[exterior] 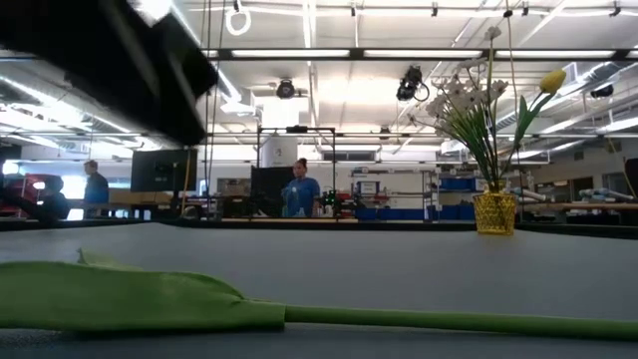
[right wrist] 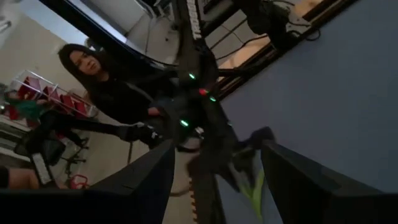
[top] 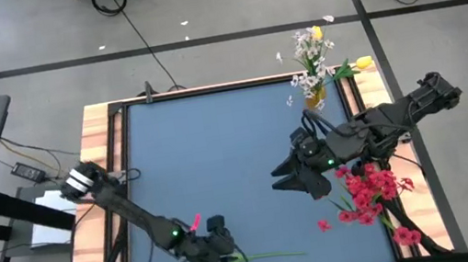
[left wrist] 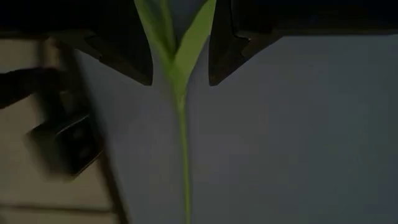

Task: Sort flowers into vase by color
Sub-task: Put the black tulip flower into the transparent vase

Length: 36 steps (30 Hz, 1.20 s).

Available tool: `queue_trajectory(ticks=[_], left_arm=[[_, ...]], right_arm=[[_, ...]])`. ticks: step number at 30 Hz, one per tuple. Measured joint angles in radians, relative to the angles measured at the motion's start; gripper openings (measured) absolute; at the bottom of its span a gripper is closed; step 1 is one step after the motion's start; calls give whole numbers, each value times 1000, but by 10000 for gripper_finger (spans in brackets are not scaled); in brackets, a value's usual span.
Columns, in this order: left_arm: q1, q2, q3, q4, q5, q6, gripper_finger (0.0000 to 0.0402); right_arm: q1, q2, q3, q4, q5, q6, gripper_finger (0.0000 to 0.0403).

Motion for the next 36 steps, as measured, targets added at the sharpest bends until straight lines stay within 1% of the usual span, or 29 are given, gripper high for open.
queue_trajectory(ticks=[5, 9, 11, 15, 18, 22, 26, 28, 31, 36], left_arm=[[0, 79, 0, 17, 3, -6, 162], [-5, 129, 0, 70, 50, -27, 162], [-15, 145, 0, 85, 69, -40, 162], [-30, 167, 0, 90, 65, -44, 158], [-35, 184, 3, 91, 55, -59, 139], [-42, 206, 6, 65, 28, -46, 91], [-46, 201, 7, 36, 6, 22, 34], [-46, 186, 6, 27, -1, 72, 14], [-48, 151, -1, -21, -47, 169, 10], [-33, 76, 28, -187, -188, 367, 14]], right_arm=[[18, 3, 1, 0, -7, 32, 247], [30, -2, 1, 1, -22, 39, 247], [38, -4, 1, 0, -23, 39, 247], [39, -3, 1, -3, -49, 38, 247], [39, -3, 1, -8, -49, 33, 247], [39, -3, 1, -11, -49, 28, 247], [39, -3, 1, -36, -49, 28, 247], [39, -3, 1, -49, -49, 28, 247], [39, -3, 1, -65, -49, 34, 247], [28, -2, 1, -67, -56, 48, 247]])
